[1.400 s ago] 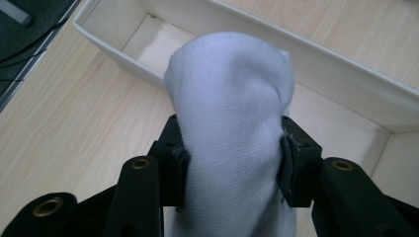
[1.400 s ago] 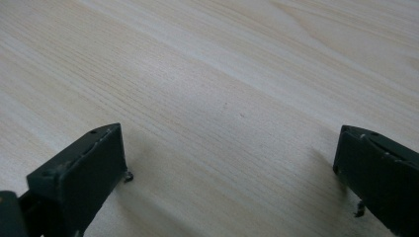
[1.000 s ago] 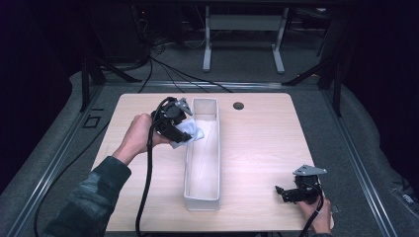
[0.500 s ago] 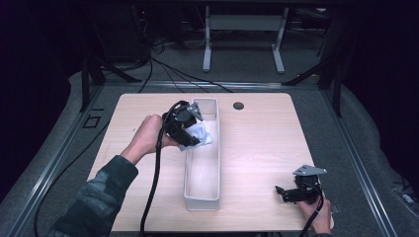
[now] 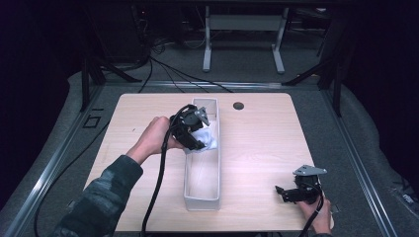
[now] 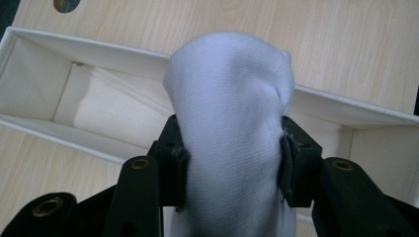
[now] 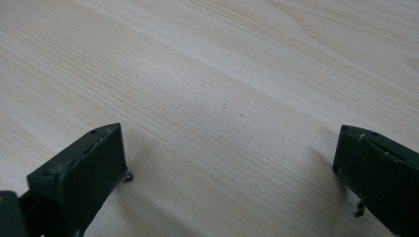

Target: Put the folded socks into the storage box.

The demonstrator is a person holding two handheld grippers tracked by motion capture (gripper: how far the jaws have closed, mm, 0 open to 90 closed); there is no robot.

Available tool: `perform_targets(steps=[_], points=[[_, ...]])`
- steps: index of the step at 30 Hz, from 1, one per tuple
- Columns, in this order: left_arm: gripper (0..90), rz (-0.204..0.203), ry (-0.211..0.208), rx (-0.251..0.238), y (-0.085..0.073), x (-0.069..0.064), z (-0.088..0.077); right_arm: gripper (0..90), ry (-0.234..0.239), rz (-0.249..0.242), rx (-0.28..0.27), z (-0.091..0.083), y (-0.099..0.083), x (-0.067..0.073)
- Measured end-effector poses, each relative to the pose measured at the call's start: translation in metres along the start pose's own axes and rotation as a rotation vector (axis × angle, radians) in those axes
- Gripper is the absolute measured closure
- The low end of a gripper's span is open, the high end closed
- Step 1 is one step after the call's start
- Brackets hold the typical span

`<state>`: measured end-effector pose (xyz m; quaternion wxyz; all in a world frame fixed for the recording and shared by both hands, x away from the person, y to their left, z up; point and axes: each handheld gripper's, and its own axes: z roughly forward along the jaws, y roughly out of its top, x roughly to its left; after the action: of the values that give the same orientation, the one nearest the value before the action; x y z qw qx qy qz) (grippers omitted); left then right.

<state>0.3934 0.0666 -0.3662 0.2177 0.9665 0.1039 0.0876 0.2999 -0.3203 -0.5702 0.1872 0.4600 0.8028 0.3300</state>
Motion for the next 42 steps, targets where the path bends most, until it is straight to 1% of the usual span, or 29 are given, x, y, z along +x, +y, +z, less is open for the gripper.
perform_targets(steps=[4, 7, 8, 9, 10, 11, 13, 18, 19, 21, 23, 24, 31, 34, 35, 40, 42], points=[[54.5, 0.013, -0.007, 0.004, 0.002, -0.001, 0.003, 0.0, 0.001, -0.001, 0.0, 0.0, 0.0, 0.0], [54.5, 0.038, -0.017, 0.007, 0.005, -0.003, 0.005, 0.0, 0.0, 0.0, 0.0, 0.0, 0.0, 0.0], [54.5, 0.038, -0.017, 0.007, 0.005, -0.003, 0.005, 0.0, 0.0, 0.0, 0.0, 0.0, 0.0, 0.0], [54.5, 0.053, -0.024, 0.011, 0.005, -0.004, 0.008, 0.0, 0.0, -0.002, 0.0, 0.0, 0.0, 0.0], [54.5, 0.053, -0.024, 0.011, 0.005, -0.004, 0.008, 0.0, 0.001, -0.001, 0.0, 0.0, 0.0, 0.0], [54.5, 0.067, -0.026, 0.026, 0.006, -0.004, 0.009, 0.0, 0.001, -0.001, 0.0, 0.0, 0.0, 0.0], [54.5, 0.078, -0.038, 0.03, 0.006, -0.006, 0.014, 0.0, 0.0, 0.0, 0.0, 0.0, 0.0, 0.0], [54.5, 0.089, -0.05, 0.038, 0.005, -0.006, 0.019, 0.0, 0.0, 0.0, 0.0, 0.0, 0.0, 0.0], [54.5, 0.094, -0.058, 0.04, 0.004, -0.006, 0.021, 0.0, 0.001, -0.001, 0.0, 0.0, 0.0, 0.0], [54.5, 0.097, -0.057, 0.039, 0.004, -0.006, 0.021, 0.0, 0.001, -0.001, 0.0, 0.0, 0.0, 0.0], [54.5, 0.114, -0.063, 0.049, 0.004, -0.006, 0.023, 0.0, 0.0, -0.001, 0.0, 0.0, 0.0, 0.0], [54.5, 0.114, -0.063, 0.049, 0.004, -0.006, 0.023, 0.0, 0.0, -0.001, 0.0, 0.0, 0.0, 0.0], [54.5, 0.147, -0.091, 0.07, 0.001, -0.008, 0.031, 0.0, 0.001, -0.001, -0.001, 0.0, 0.0, 0.0], [54.5, 0.152, -0.103, 0.074, 0.0, -0.008, 0.036, 0.0, 0.0, -0.001, 0.0, 0.0, 0.0, 0.0], [54.5, 0.161, -0.107, 0.079, 0.0, -0.008, 0.038, 0.0, 0.0, -0.001, 0.0, 0.0, 0.0, 0.0], [54.5, 0.162, -0.119, 0.086, 0.0, -0.008, 0.043, 0.0, 0.0, -0.001, 0.0, 0.0, 0.0, 0.0], [54.5, 0.166, -0.13, 0.092, -0.001, -0.009, 0.047, 0.0, 0.0, -0.001, 0.0, 0.0, 0.0, 0.0]])
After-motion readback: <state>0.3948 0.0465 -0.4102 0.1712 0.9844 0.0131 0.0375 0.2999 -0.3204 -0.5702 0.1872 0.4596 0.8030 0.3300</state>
